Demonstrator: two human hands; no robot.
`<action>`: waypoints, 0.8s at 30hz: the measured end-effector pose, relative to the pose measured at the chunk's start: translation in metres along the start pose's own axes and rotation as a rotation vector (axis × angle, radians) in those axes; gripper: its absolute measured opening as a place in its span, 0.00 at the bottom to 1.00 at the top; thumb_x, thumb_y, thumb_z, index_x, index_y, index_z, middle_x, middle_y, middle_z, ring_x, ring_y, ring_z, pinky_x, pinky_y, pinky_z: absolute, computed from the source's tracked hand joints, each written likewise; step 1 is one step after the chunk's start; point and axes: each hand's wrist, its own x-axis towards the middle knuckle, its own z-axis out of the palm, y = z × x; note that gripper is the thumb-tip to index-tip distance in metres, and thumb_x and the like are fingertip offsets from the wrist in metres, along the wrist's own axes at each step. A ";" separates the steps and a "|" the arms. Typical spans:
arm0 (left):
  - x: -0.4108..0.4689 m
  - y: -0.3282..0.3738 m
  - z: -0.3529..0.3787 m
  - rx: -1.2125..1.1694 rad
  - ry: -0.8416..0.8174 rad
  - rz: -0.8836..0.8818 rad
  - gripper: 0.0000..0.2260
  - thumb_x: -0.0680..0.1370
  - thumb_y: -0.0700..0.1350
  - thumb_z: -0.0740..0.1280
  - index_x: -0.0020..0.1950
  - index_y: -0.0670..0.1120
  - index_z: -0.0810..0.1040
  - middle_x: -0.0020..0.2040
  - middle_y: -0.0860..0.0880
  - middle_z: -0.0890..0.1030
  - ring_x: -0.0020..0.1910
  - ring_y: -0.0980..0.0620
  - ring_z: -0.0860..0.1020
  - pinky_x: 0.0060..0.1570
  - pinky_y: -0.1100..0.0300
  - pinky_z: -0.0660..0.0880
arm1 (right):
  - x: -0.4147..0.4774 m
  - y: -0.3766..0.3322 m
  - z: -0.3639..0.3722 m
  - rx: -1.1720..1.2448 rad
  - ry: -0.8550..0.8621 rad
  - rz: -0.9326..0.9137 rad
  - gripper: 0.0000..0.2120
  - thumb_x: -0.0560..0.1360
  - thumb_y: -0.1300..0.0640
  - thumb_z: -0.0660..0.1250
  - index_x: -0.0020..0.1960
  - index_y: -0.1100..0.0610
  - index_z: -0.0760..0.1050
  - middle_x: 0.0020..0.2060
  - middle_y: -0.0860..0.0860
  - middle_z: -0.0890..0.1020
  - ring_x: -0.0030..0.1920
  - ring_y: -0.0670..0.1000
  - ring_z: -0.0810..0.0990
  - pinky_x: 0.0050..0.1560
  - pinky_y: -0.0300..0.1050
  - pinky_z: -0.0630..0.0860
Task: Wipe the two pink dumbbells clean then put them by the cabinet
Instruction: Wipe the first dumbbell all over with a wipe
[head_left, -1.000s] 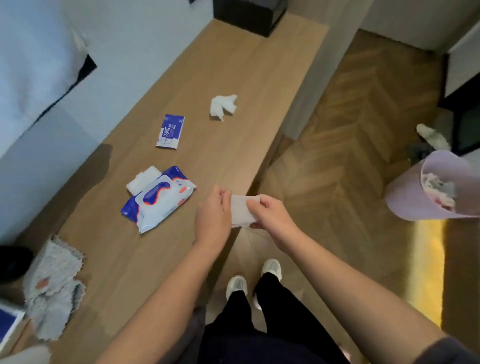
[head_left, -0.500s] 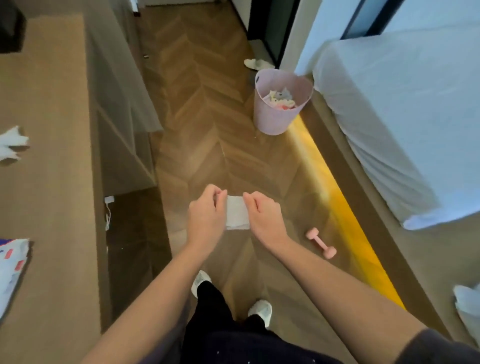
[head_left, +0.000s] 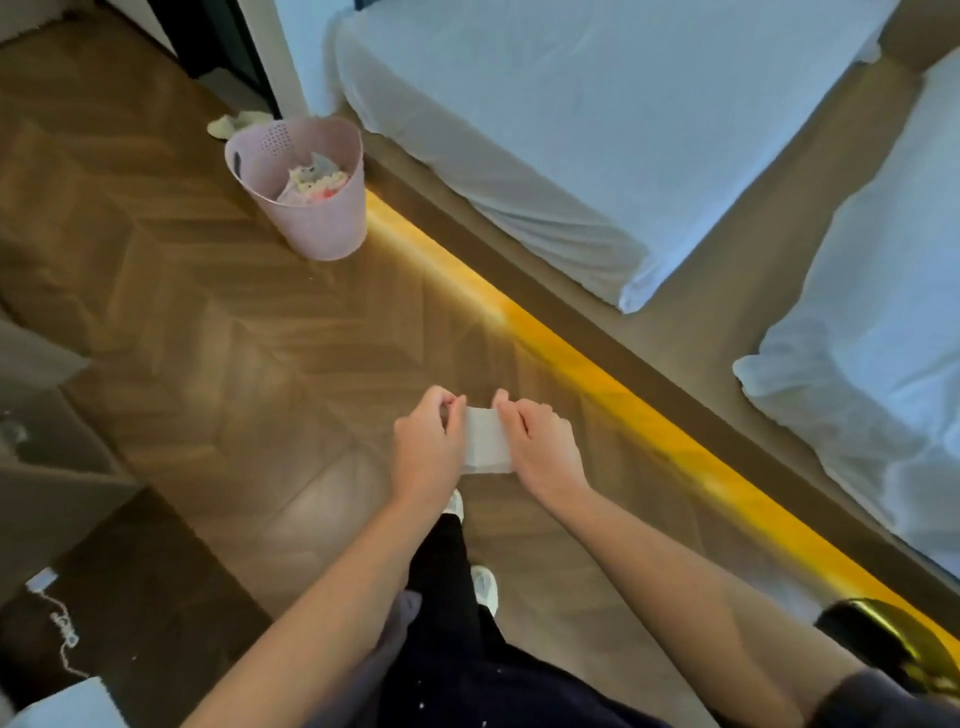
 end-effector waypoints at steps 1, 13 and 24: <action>0.009 0.007 0.010 0.013 -0.035 0.002 0.10 0.82 0.50 0.61 0.43 0.48 0.74 0.36 0.51 0.79 0.39 0.49 0.77 0.38 0.52 0.72 | 0.007 0.007 -0.007 0.016 0.017 0.016 0.19 0.84 0.44 0.52 0.49 0.53 0.77 0.40 0.49 0.80 0.47 0.55 0.80 0.40 0.50 0.74; 0.148 0.066 0.070 0.015 -0.153 0.036 0.10 0.82 0.49 0.62 0.41 0.51 0.73 0.36 0.52 0.78 0.40 0.50 0.75 0.32 0.63 0.64 | 0.139 0.008 -0.064 0.044 0.089 0.158 0.17 0.83 0.43 0.54 0.39 0.48 0.72 0.32 0.46 0.78 0.32 0.43 0.79 0.30 0.39 0.66; 0.220 0.089 0.090 -0.038 0.109 -0.072 0.09 0.82 0.48 0.63 0.43 0.50 0.76 0.35 0.53 0.79 0.38 0.54 0.77 0.35 0.61 0.70 | 0.251 -0.014 -0.089 -0.005 -0.101 -0.050 0.17 0.84 0.44 0.54 0.42 0.48 0.74 0.36 0.45 0.78 0.38 0.45 0.78 0.38 0.44 0.76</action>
